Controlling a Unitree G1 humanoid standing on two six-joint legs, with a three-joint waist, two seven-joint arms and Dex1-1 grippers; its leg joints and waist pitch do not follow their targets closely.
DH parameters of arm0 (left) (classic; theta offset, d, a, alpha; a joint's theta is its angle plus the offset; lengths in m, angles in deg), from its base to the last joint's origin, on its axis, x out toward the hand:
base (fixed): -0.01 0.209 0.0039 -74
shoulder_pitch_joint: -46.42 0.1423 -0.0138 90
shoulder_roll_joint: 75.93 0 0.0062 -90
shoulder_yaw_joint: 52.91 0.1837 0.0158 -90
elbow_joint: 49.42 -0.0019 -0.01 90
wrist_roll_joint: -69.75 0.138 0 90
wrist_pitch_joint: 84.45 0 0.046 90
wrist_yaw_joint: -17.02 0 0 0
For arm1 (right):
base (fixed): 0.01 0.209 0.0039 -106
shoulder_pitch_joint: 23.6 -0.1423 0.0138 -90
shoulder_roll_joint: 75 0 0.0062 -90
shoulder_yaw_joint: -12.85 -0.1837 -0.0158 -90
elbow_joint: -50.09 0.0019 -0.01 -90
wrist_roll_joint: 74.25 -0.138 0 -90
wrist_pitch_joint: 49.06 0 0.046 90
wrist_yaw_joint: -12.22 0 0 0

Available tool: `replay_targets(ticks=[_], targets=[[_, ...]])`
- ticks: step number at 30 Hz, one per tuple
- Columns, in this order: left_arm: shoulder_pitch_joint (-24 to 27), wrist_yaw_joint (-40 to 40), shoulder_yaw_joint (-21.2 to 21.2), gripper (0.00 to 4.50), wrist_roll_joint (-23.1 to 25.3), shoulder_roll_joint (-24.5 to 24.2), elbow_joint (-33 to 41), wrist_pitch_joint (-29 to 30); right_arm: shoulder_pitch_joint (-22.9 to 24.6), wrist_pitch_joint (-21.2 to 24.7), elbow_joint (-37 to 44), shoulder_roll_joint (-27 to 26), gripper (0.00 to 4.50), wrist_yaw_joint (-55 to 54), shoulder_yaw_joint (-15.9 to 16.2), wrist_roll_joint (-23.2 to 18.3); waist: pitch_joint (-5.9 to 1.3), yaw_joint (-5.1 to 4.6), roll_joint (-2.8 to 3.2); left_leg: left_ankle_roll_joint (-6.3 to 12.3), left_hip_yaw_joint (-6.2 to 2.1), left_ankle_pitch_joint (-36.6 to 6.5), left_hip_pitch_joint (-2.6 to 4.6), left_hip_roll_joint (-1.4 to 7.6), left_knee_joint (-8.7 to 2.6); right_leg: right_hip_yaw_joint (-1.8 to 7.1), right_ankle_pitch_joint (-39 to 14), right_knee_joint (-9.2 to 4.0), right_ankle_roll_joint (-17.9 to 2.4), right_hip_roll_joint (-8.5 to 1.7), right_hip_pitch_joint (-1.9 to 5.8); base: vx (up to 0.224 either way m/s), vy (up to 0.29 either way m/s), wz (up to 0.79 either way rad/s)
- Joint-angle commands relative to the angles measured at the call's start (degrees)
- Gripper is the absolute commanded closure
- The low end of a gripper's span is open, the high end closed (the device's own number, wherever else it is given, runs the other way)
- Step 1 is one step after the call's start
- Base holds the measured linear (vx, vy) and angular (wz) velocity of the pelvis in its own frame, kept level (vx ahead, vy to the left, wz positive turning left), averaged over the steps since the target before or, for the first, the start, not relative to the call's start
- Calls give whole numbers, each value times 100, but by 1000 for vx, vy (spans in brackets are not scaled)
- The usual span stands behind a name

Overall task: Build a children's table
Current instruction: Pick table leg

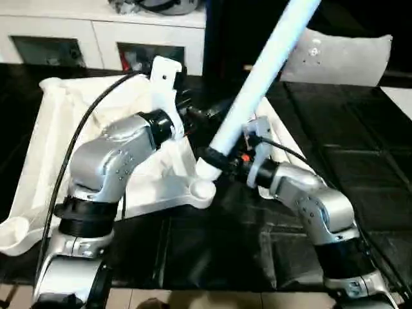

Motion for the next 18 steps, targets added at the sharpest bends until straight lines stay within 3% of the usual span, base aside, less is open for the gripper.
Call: replay_targets(ticks=[1,4,5,8,14,15,18], targets=[[-43,-259,252,0,-31,24,205,-17,25,-72,90,12,257,-65,61,84,-438,7,112,-369,-55,-1070,192,183,-381,95,99,-402,-1258,-284,209,0,0,0],[-35,-263,256,0,-25,15,217,-26,29,-87,87,20,257,-75,66,97,-436,3,122,-367,-56,-1090,199,190,-384,96,45,-403,-1256,-280,200,0,0,0],[73,-333,257,0,172,-160,228,-229,30,-224,40,-8,257,-259,36,235,-437,0,92,-362,-50,-1083,198,191,-383,97,57,-406,-1257,-278,203,0,0,0],[399,-323,212,0,546,-551,139,-456,66,-469,-22,-65,257,-657,12,568,-429,-6,99,-409,-51,-1035,186,191,-395,95,-33,-400,-1179,-280,180,0,0,0],[1188,-893,581,0,1223,-1604,30,-974,198,-628,138,-124,257,-781,-70,622,-434,-33,144,-461,-68,-1215,212,196,-423,101,-216,-407,-983,-271,142,0,0,0],[1440,-1186,655,0,1254,-1854,112,-1071,224,-876,108,-140,257,-775,-84,669,-437,-40,118,-493,-69,-1258,220,205,-429,94,-241,-393,-1026,-275,130,0,0,0],[1707,-1654,870,17,1287,-2162,198,-1173,230,-167,186,-102,257,-701,-176,339,-412,-49,134,-470,-64,-1410,246,206,-456,102,-384,-403,-1051,-257,101,0,0,0]])
